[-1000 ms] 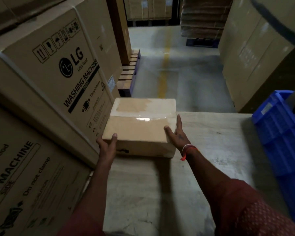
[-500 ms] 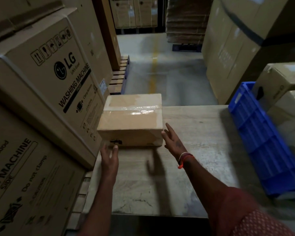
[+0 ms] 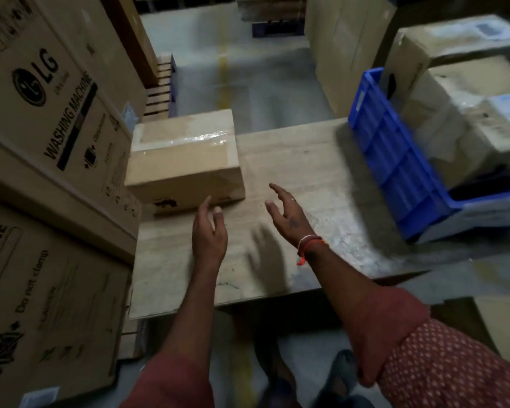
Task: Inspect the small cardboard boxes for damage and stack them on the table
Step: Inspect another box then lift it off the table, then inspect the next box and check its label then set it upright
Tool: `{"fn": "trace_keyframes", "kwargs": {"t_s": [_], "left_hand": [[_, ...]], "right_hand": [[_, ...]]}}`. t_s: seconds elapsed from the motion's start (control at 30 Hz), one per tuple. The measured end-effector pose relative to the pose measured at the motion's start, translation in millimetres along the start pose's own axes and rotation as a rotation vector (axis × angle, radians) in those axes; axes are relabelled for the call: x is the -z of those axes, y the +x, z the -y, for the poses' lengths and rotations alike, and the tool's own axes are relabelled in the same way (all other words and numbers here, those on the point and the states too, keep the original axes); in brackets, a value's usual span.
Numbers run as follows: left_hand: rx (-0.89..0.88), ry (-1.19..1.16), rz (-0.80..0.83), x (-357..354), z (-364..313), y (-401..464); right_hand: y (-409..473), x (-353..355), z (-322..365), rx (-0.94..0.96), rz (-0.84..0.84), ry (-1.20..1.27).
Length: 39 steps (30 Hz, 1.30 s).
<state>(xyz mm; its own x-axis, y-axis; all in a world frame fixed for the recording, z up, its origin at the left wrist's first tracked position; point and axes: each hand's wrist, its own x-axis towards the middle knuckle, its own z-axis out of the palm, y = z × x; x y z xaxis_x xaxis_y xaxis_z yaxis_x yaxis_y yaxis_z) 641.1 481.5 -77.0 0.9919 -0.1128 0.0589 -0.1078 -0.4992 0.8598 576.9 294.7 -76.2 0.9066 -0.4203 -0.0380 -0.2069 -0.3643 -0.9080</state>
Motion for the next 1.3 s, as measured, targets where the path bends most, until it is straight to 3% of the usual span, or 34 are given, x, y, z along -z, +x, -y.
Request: {"fn": "trace_keyframes", "kwargs": {"t_s": [0.1,0.23,0.57,0.97,1.3], "left_hand": [[-0.103,0.254,0.068,-20.0,-4.2,-21.5],[-0.209,0.398,0.134,-53.8,-13.2,-58.7],[-0.417,0.969,0.353,-151.1,-43.7,-177.8],[-0.614,0.998,0.57,-256.1,-110.9,-293.4],[-0.666,0.812,0.803,-394.0,-124.9,-383.7]], "right_hand": [[-24.3,18.8,-32.1,0.043,-0.027,-0.289],[-65.7,47.6,-64.0,0.064,-0.006,-0.598],[-168.7,149.2,-129.9,-0.031,-0.011,-0.866],[-274.0,279.5,-205.4,-0.258,-0.081,-0.818],[-344.8,375.5,-315.5,-0.501,-0.141,-0.905]]}}
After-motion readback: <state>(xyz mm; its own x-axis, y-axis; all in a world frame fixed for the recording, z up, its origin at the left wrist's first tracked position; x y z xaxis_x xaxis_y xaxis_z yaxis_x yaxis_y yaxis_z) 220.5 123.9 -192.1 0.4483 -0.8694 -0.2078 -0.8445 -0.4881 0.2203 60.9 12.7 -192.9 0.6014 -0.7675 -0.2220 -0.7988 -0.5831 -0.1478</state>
